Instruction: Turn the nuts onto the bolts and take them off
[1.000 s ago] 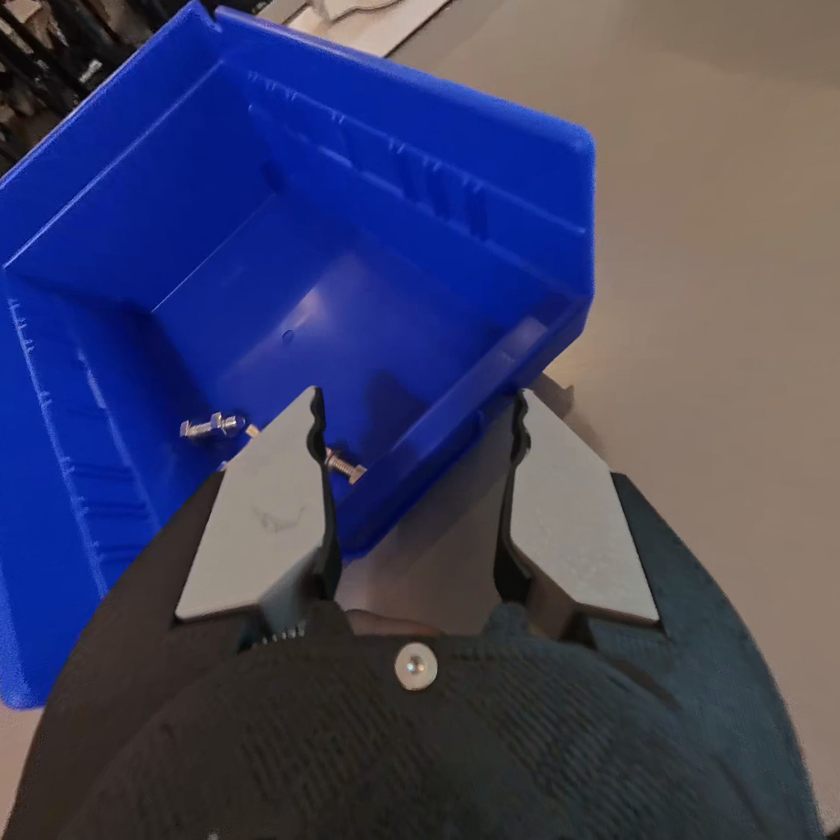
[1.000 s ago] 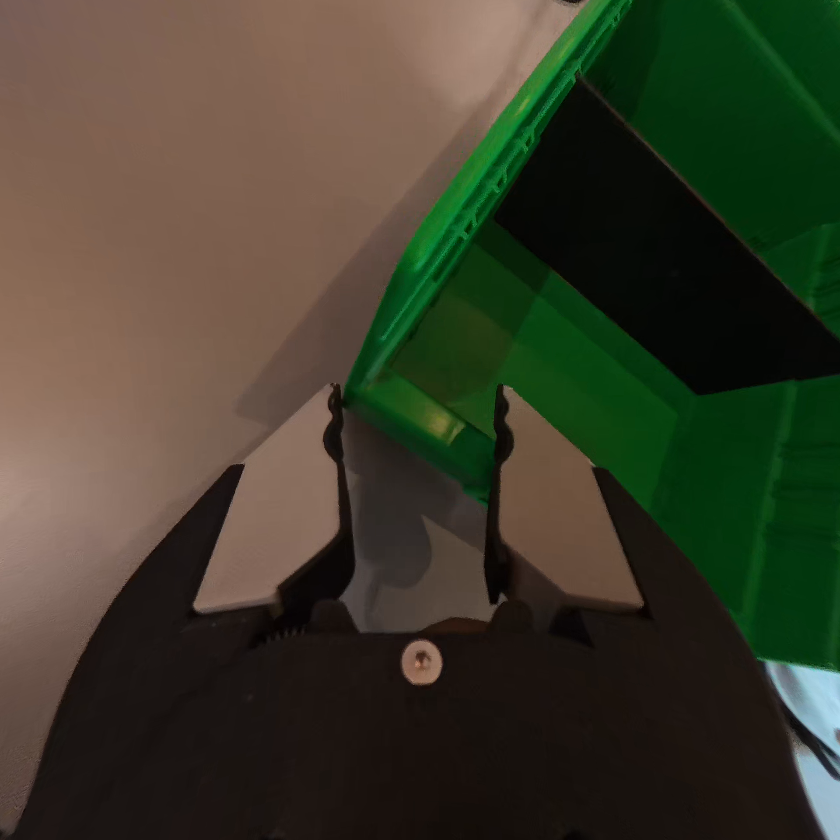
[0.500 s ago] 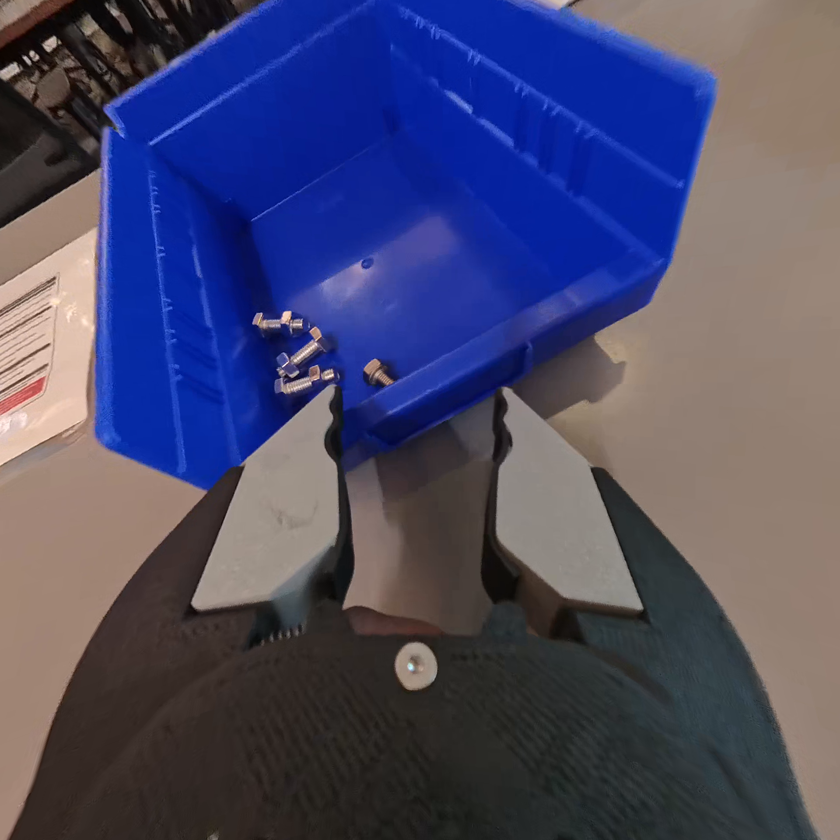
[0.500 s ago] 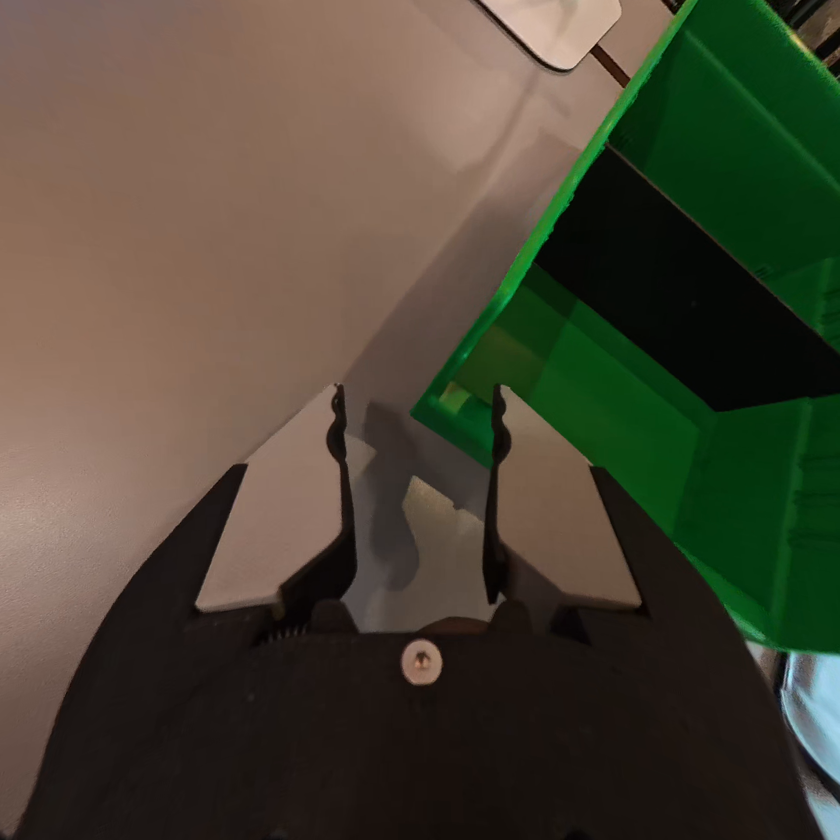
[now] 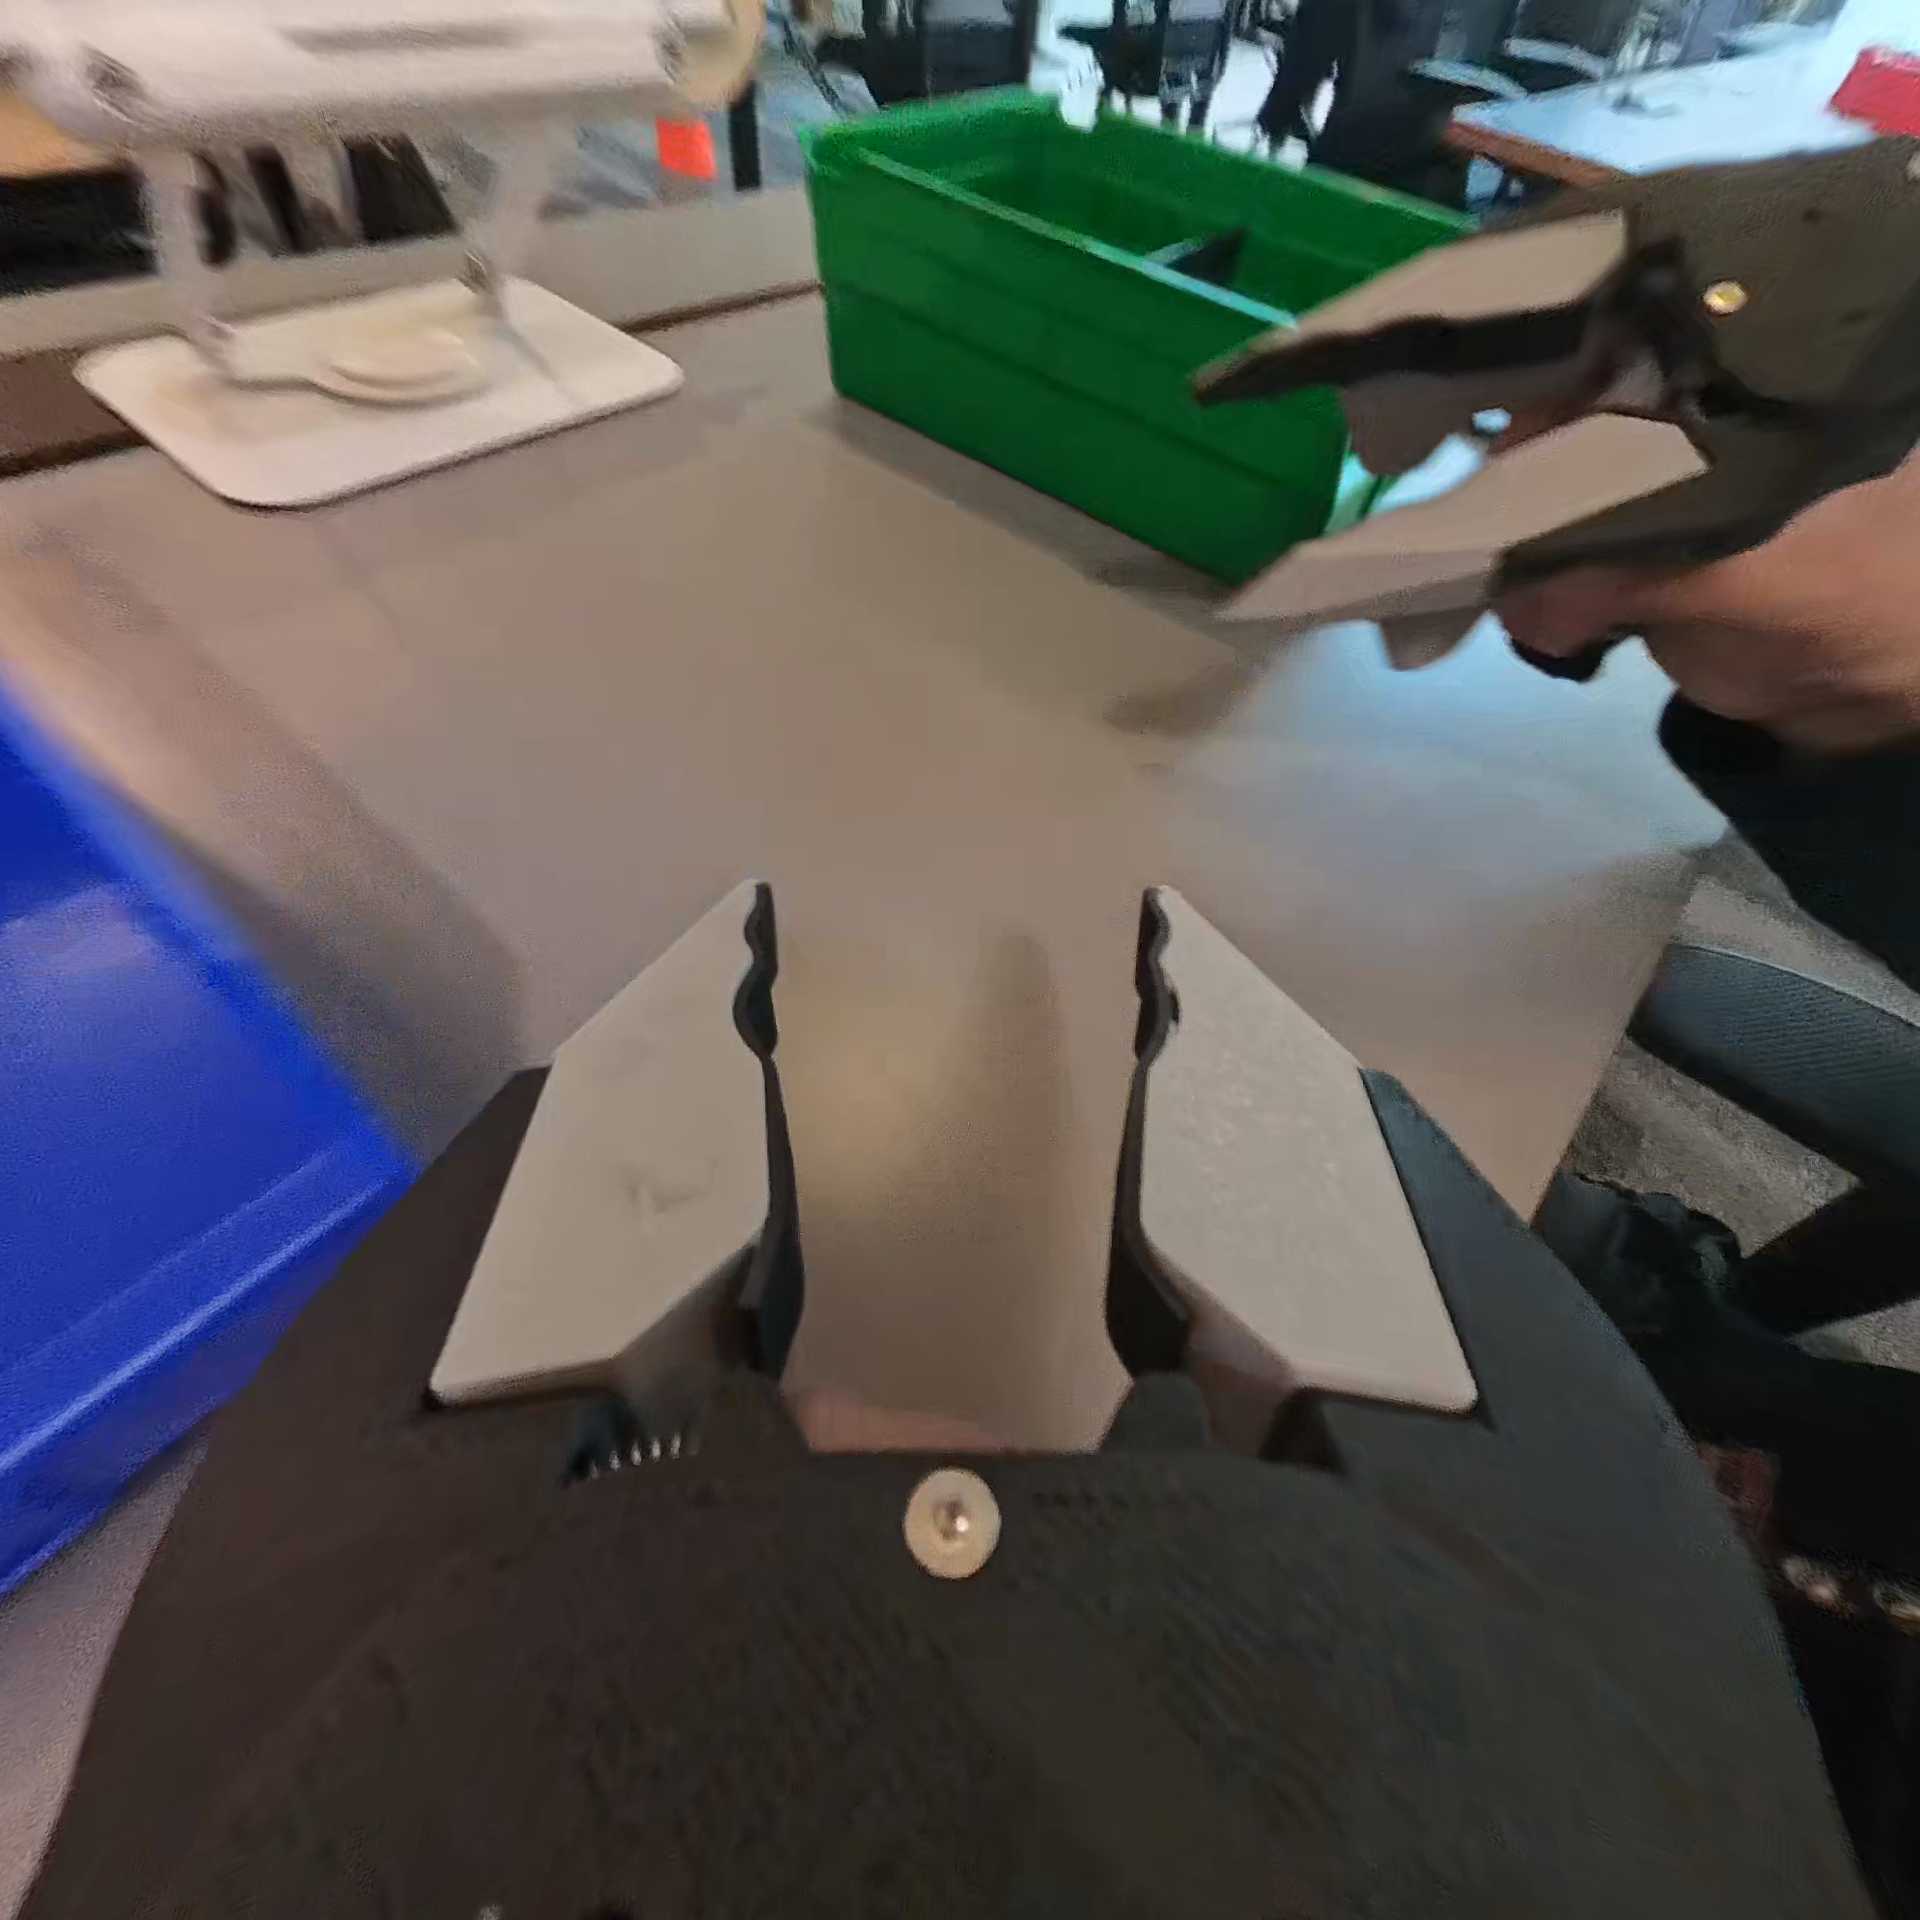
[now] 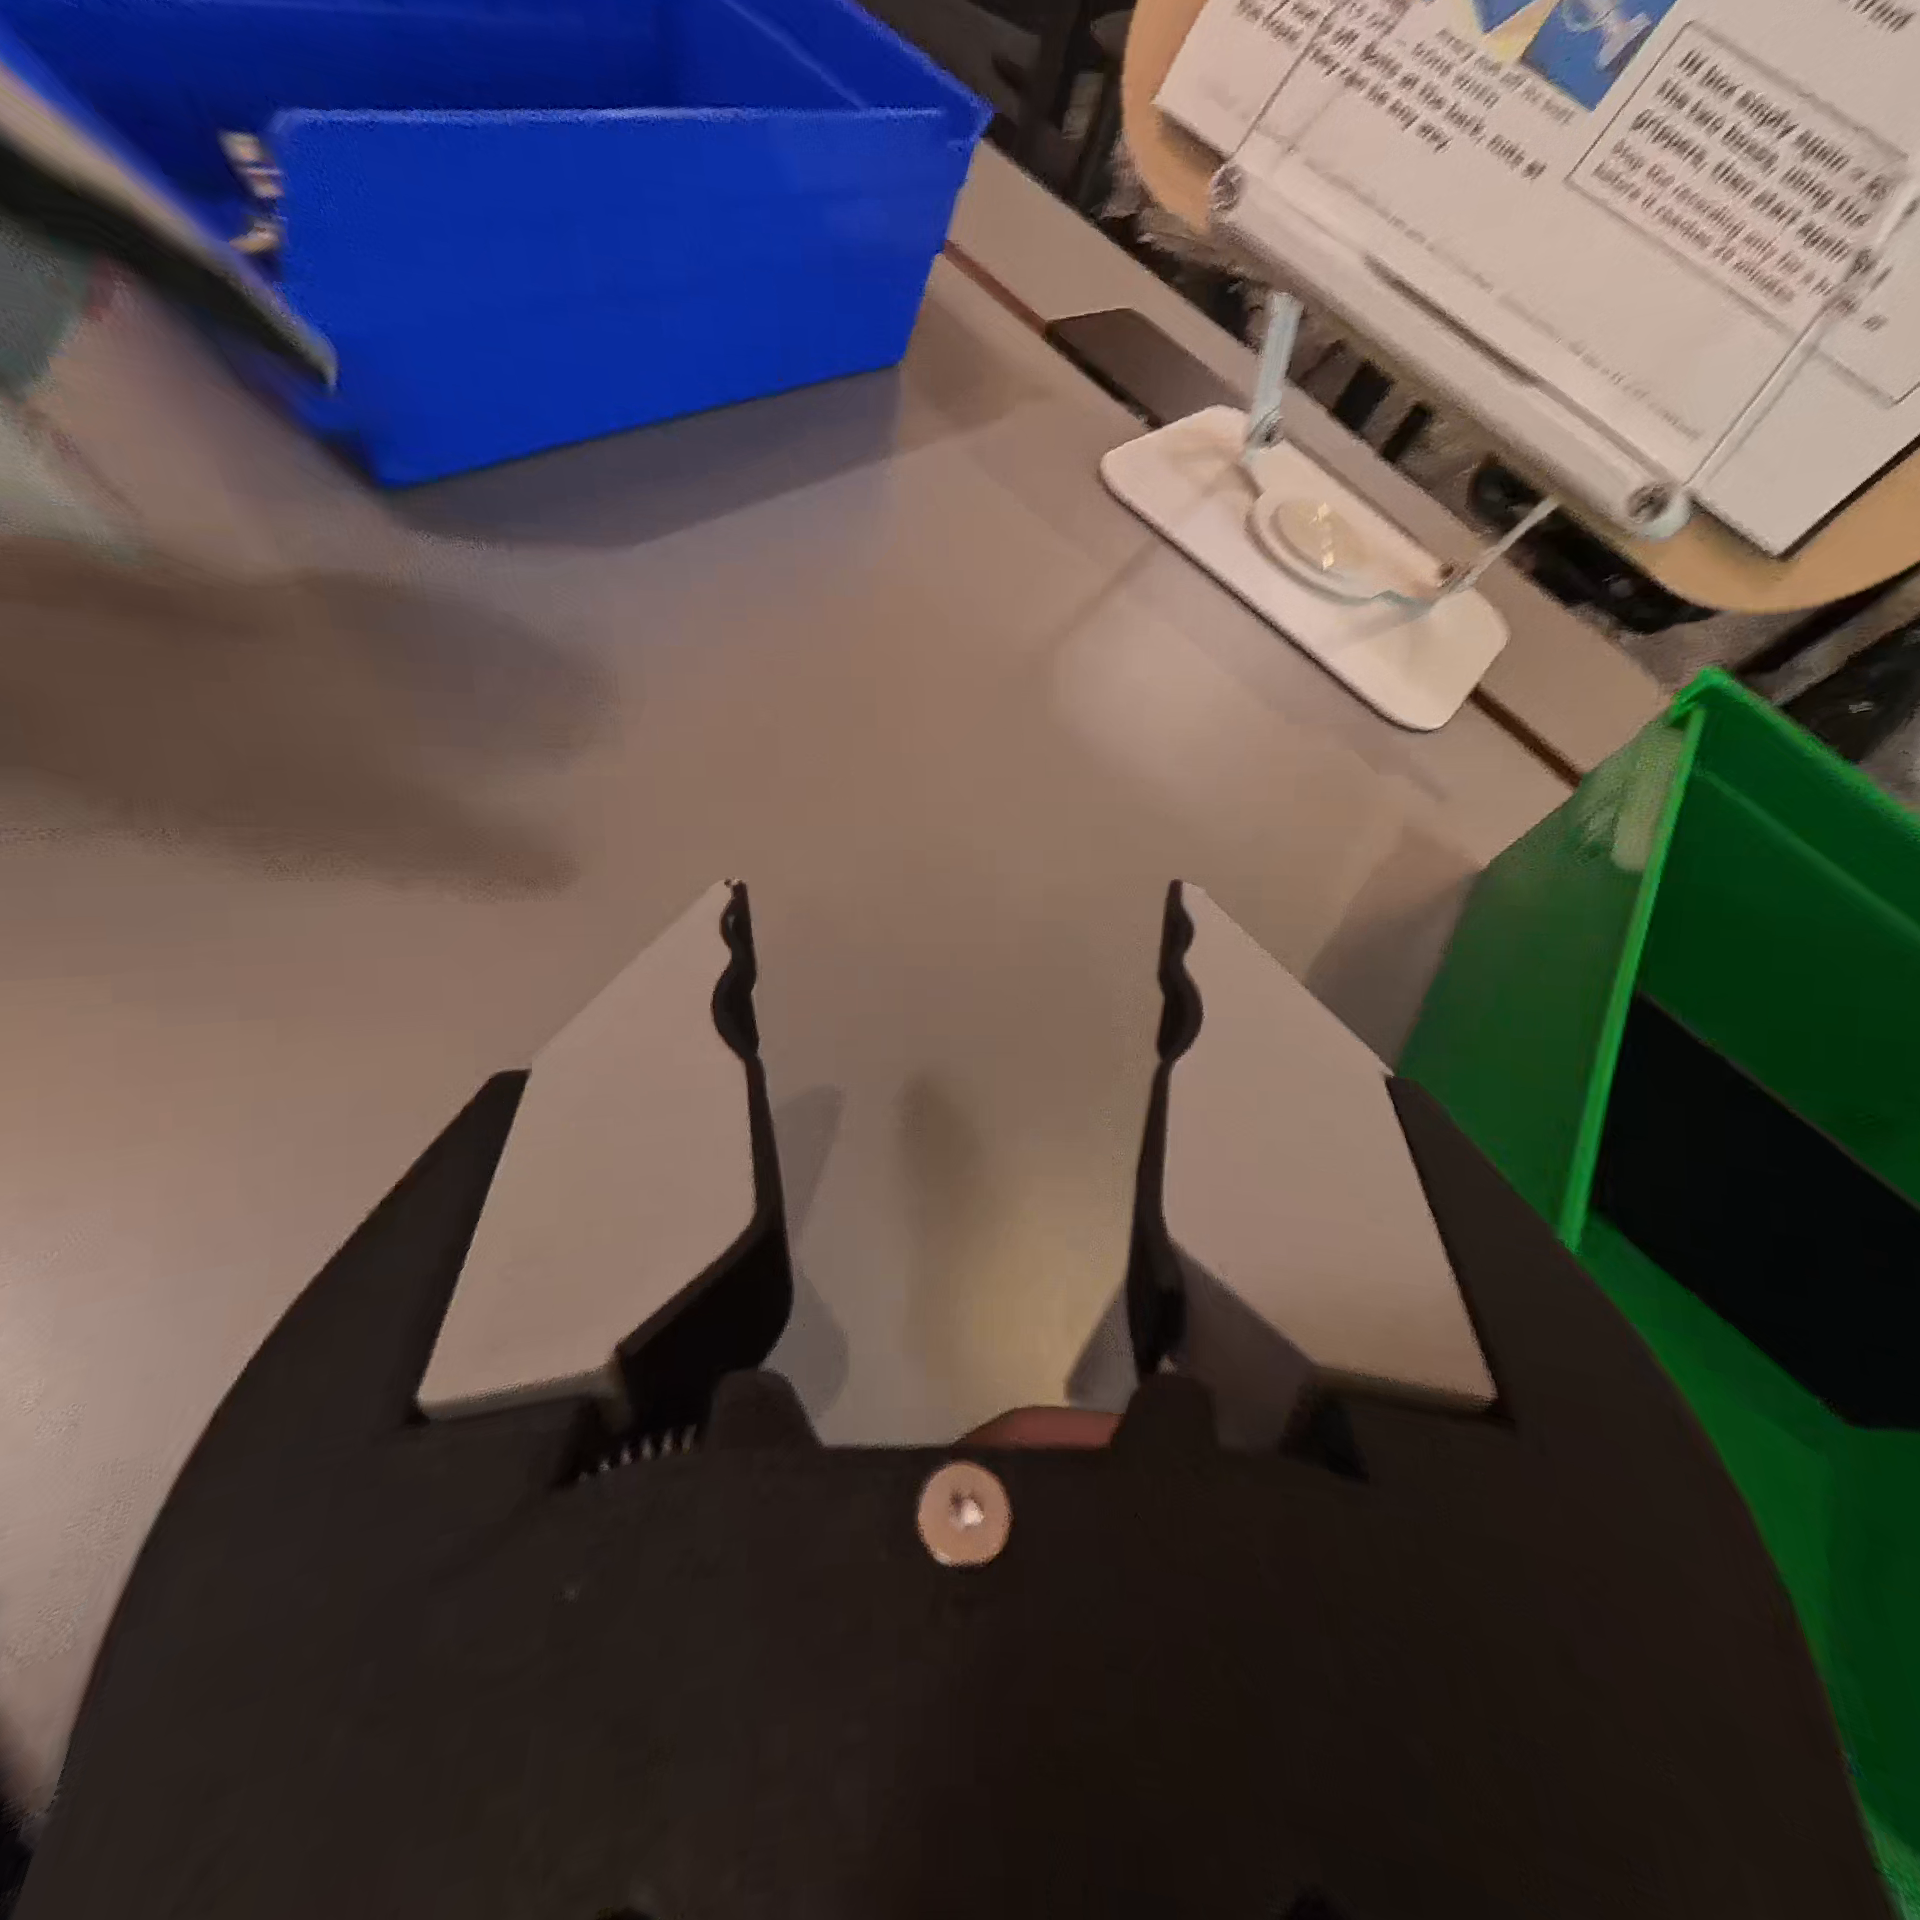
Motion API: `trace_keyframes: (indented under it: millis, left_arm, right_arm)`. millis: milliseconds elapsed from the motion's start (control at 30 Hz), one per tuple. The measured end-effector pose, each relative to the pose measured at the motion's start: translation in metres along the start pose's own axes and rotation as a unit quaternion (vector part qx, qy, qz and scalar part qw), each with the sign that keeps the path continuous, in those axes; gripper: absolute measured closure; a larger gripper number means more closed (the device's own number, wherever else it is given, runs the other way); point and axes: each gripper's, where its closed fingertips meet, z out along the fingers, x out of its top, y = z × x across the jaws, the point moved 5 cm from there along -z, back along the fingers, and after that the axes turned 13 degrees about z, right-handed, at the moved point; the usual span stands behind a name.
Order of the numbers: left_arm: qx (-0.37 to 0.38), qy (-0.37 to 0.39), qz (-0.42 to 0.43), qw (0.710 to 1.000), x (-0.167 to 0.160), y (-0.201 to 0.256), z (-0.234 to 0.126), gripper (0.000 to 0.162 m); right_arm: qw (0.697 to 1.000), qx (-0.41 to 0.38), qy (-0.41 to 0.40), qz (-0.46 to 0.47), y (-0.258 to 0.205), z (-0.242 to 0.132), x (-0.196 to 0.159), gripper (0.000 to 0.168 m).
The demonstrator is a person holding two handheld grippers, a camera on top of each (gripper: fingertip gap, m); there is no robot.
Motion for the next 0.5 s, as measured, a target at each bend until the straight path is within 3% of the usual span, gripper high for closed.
trace_keyframes:
  millis: [167, 333, 400, 500]
  left_arm:
    - [0.064, -0.032, 0.042, 0.997, 0.004, -0.008, 0.073, 0.093]
    - [0.166, -0.025, 0.033, 0.985, 0.024, -0.070, 0.126, 0.091]
    - [0.172, -0.027, 0.038, 0.984, 0.027, -0.087, 0.144, 0.089]
    - [0.156, -0.055, 0.046, 0.985, 0.023, -0.101, 0.163, 0.088]
  right_arm:
    - [0.997, -0.060, 0.055, 0.017, 0.006, 0.064, 0.021, 0.078]
    - [0.987, -0.120, 0.091, 0.063, 0.036, 0.113, 0.039, 0.076]
    - [0.985, -0.123, 0.092, 0.082, 0.044, 0.127, 0.038, 0.074]
    - [0.988, -0.101, 0.080, 0.086, 0.048, 0.141, 0.032, 0.093]
